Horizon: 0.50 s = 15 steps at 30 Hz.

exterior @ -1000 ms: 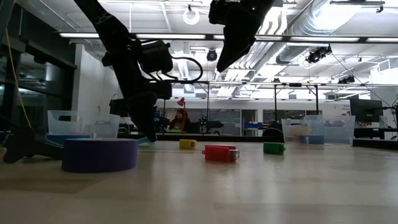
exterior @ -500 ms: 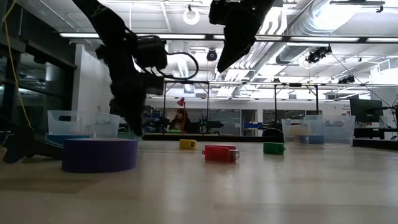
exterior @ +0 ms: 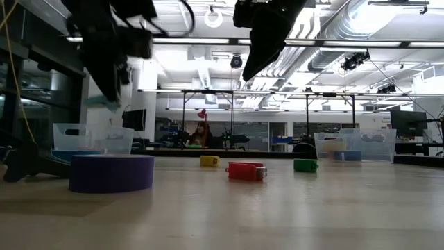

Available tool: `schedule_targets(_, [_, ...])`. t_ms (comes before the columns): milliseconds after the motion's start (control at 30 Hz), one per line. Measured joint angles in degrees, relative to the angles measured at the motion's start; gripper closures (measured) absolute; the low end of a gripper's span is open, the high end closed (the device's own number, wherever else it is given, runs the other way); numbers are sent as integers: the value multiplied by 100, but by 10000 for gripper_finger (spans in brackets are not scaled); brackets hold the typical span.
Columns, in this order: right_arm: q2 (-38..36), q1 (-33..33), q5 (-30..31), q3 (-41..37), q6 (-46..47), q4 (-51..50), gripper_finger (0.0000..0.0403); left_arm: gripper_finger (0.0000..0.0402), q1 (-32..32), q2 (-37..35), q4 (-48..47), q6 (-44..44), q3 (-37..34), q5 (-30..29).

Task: Pick and place Stapler, Stapler remover, tape
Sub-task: Put the light blue staple remover into the blue bin

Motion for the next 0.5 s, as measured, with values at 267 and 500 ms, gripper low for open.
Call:
schedule_targets(267, [0,-1,-11,0,-7,0,242,305,-1323,-544,-258,-1682,0,-699])
schedule_targets(500, [0,-1,-13,0,-16,2,242,305,-2484,-551,-267,-3101,0,-837])
